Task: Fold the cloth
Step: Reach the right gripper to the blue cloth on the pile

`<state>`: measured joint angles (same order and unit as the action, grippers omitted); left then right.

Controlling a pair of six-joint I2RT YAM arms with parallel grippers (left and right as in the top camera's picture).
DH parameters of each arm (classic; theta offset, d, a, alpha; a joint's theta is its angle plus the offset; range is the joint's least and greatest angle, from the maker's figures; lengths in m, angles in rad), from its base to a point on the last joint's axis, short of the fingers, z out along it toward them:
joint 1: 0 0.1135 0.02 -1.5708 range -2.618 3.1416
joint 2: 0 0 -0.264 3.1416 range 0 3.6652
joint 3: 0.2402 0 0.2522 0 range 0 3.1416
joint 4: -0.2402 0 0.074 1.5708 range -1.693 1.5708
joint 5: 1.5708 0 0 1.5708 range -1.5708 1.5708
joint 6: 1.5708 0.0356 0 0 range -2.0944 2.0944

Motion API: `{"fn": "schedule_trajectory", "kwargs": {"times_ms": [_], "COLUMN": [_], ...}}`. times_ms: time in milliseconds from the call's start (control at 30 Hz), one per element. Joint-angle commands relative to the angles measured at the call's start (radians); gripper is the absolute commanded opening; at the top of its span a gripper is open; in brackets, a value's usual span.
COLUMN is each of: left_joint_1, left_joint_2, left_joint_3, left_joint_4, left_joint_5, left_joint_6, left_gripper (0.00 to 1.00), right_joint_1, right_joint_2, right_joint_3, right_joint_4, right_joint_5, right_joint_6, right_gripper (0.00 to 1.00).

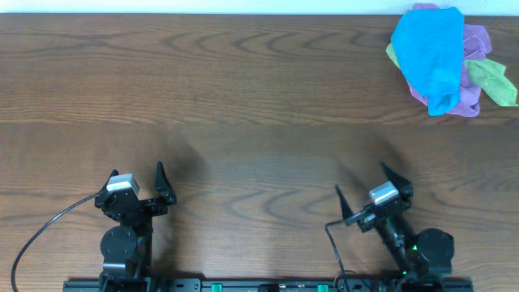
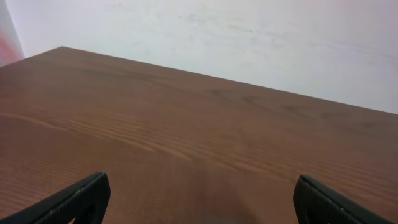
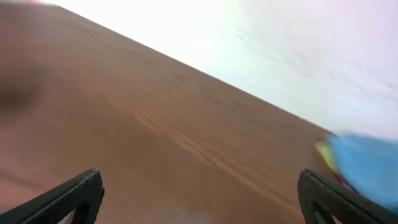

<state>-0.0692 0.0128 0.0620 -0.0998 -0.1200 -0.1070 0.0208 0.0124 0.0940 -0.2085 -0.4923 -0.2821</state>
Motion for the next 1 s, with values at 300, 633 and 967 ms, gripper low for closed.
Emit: {"fn": "schedule_trajectory", "kwargs": {"times_ms": [300,633,967], "left_joint_1": [-0.003,-0.003,-0.003], "left_joint_2": [-0.009,-0.009,-0.009], "left_joint_3": [-0.037,-0.037,-0.037], "left_joint_4": [-0.006,-0.006,-0.006], "left_joint_5": [-0.018,-0.018,-0.018], "left_joint_6": [0.011,0.011,0.011], "left_gripper": [0.95,0.95,0.95], "right_joint_1": [-0.006,-0.01,-0.093], "right_joint_2": [-0.007,0.153,1.02], "right_joint_3": [-0.009,0.021,0.577], "right_joint_4": [0.208,0.338,0.231], "right_joint_5": [0.161,0.683,0.702], "right_joint_6": [0.331,0.691,0.646], "right_gripper": [0.99,0.99,0.99]}}
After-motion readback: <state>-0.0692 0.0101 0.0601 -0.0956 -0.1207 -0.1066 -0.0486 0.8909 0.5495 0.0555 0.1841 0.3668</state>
